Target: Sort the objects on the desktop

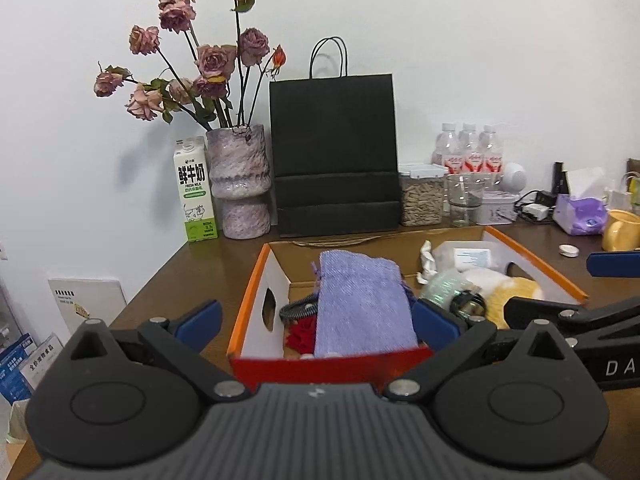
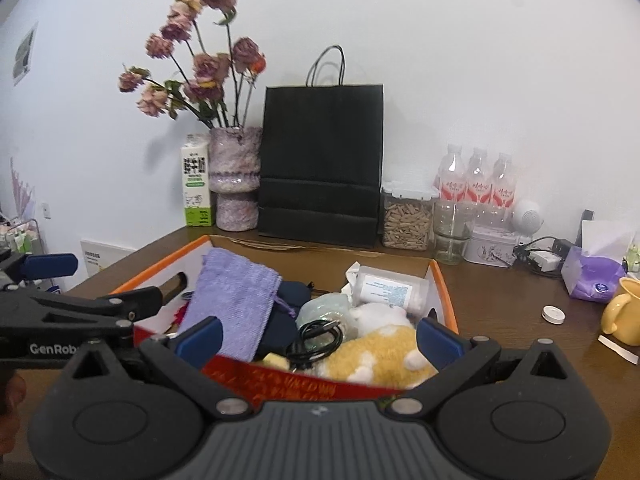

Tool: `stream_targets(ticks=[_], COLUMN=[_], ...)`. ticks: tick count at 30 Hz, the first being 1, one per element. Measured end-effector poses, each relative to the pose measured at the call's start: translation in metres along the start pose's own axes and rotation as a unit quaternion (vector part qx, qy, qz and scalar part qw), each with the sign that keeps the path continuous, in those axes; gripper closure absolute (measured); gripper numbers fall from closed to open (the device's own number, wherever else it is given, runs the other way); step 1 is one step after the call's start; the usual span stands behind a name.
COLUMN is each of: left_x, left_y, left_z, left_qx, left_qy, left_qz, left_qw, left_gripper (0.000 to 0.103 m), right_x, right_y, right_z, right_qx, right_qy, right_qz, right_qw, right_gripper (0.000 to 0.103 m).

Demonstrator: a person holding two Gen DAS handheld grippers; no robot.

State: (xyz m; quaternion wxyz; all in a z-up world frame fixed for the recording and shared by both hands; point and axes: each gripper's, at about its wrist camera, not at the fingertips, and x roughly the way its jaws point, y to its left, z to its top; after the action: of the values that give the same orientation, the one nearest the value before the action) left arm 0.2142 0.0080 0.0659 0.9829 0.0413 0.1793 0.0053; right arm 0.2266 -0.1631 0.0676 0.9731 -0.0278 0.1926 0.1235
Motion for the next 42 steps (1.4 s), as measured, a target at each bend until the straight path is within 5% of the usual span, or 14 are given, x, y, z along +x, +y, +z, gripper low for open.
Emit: stream_targets(ticks=[10,27,42], left_x=[-0.079,-0.186,-0.191], left_y=[0.003,0.001,-0.004], left_z=[-0.022,-0.075,-0.080], left_qx=[-0.017,-0.038,-0.028], left_qy=[0.006,0.002,0.011], left_qz=[-0.019,0.013,0.005], left_qw=[0.9997,0.9992,0.9995], left_gripper=[0.000,0.000,0.000], right_x=[-0.082,-0.183,-0.195], right_y=[0.014,0.037,0.036], right_z=[-0.024,-0.078,-0.088], right_qx=[0.006,0.038,0.047], right_qy=[-0.004,0.017,0.029], right_qz=[0.022,0.021,0.005], right_qw=[1.000,0.999,0.998], right_gripper=[0.000,0.000,0.000])
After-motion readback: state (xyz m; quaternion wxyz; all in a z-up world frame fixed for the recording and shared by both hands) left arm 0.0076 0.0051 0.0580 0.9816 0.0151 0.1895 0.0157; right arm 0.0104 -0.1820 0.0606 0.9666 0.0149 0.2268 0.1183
